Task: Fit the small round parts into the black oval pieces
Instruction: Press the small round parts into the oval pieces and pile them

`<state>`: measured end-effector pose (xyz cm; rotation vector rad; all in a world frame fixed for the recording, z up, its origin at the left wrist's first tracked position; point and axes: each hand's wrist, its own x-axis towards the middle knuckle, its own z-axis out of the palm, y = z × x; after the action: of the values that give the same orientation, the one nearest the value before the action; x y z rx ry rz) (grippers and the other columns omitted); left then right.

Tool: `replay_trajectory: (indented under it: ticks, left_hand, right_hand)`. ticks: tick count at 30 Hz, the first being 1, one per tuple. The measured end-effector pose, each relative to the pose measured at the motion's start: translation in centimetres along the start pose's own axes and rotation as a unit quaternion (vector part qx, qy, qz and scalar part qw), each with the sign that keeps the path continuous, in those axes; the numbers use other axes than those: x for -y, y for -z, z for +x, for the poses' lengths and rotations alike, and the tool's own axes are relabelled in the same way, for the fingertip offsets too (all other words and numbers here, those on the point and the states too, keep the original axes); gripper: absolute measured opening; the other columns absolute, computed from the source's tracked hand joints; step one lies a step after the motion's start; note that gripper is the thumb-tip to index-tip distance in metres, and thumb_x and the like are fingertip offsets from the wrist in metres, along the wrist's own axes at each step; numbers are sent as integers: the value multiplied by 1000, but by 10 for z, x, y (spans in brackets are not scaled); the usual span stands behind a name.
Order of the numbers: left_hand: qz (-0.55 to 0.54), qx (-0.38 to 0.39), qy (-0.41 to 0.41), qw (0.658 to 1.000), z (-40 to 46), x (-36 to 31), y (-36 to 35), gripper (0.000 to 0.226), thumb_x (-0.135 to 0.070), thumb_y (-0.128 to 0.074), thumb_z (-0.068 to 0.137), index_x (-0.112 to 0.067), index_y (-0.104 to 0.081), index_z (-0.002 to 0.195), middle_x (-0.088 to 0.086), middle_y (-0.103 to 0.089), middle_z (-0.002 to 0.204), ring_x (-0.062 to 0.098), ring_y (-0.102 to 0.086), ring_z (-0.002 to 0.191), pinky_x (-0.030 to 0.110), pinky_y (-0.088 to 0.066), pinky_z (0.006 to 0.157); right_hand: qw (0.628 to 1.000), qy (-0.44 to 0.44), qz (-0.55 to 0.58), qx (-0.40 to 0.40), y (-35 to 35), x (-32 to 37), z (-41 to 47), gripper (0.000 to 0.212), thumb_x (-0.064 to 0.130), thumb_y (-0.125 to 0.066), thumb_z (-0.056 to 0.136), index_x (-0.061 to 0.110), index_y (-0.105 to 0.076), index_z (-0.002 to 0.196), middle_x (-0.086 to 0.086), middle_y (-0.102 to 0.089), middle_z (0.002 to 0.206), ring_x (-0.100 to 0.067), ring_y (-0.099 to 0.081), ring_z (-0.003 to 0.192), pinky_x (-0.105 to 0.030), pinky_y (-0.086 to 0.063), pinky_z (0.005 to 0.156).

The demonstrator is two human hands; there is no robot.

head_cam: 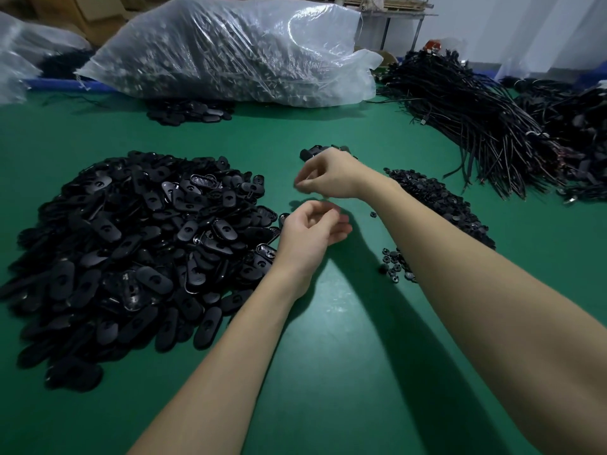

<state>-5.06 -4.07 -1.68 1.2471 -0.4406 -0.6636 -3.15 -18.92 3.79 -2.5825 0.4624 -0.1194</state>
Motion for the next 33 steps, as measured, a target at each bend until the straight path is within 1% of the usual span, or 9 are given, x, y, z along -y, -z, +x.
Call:
replay_trajectory:
  ticks: [3, 7, 11, 16, 20, 24, 27, 30, 33]
  left_hand:
    - [7, 9, -1, 1000, -2, 0, -1, 8, -4, -57, 99, -4, -64, 95, 9, -72, 86, 14, -71, 73, 21, -56, 69]
    - [16, 24, 4, 1000, -1, 1, 2, 9, -4, -61, 98, 3, -66, 100, 5, -70, 78, 13, -68, 68, 22, -55, 70]
    - [53, 35, -12, 998, -2, 3, -1, 18, -4, -58, 99, 11, -63, 109, 7, -69, 82, 11, -65, 67, 25, -55, 71]
    - [45, 38, -15, 998, -3, 2, 1, 11, -1, -56, 99, -5, -64, 94, 2, -71, 76, 13, -69, 67, 23, -57, 70]
    - [40, 46, -13, 998, -1, 2, 2, 10, -1, -55, 98, -6, -63, 94, 5, -72, 81, 14, -70, 70, 21, -55, 69]
    - [26, 32, -2, 999, 3, 5, 2, 5, -6, -58, 98, -7, -63, 101, 5, -73, 88, 16, -73, 77, 23, -57, 74]
    - [10, 9, 15, 1000, 5, 4, 0, 19, -24, -58, 102, -6, -61, 107, 7, -73, 94, 18, -75, 80, 25, -58, 73]
    - [14, -10, 22, 1000, 5, 2, 1, 28, -32, -56, 103, -5, -60, 107, 8, -70, 96, 18, -76, 77, 22, -58, 68]
    - [22, -14, 7, 1000, 2, 2, 3, 13, -22, -62, 100, -10, -60, 103, 7, -70, 90, 11, -73, 70, 18, -55, 65]
  right_hand:
    - [990, -20, -46, 129, -1, 24, 2, 10, 45, -79, 85, 40, -79, 94, 19, -72, 83, 3, -66, 74, -18, -48, 60]
    - [980, -41, -129, 145, -7, 44, 7, 9, 41, -80, 83, 39, -79, 92, 13, -74, 97, -11, -70, 91, -29, -56, 71]
    - [973, -55, -160, 158, -12, 51, 7, 30, 43, -79, 83, 22, -79, 105, 1, -78, 101, -22, -74, 95, -41, -62, 88]
    - [993, -46, -61, 89, 0, 42, -4, 8, 25, -74, 88, 24, -76, 95, 7, -73, 84, -17, -69, 83, -26, -55, 66]
    - [996, -51, 76, 11, 11, 20, -29, 15, 12, -71, 86, 26, -75, 90, -10, -78, 95, -18, -70, 80, -38, -62, 84]
    - [973, -55, 225, -23, 11, -4, -65, 18, -4, -64, 89, 10, -75, 93, -12, -76, 91, -14, -68, 71, -28, -62, 75]
    - [949, -43, 305, -58, 8, -17, -85, 14, -9, -65, 90, 4, -70, 95, -10, -72, 93, -17, -71, 78, -27, -63, 75]
    - [946, -34, 311, -81, 3, -25, -100, 17, -9, -65, 90, 8, -66, 92, -11, -74, 101, -29, -76, 91, -37, -64, 81]
    - [958, -24, 275, -81, 2, -33, -108, 16, -7, -66, 89, 7, -69, 96, -4, -76, 105, -37, -73, 99, -44, -63, 87]
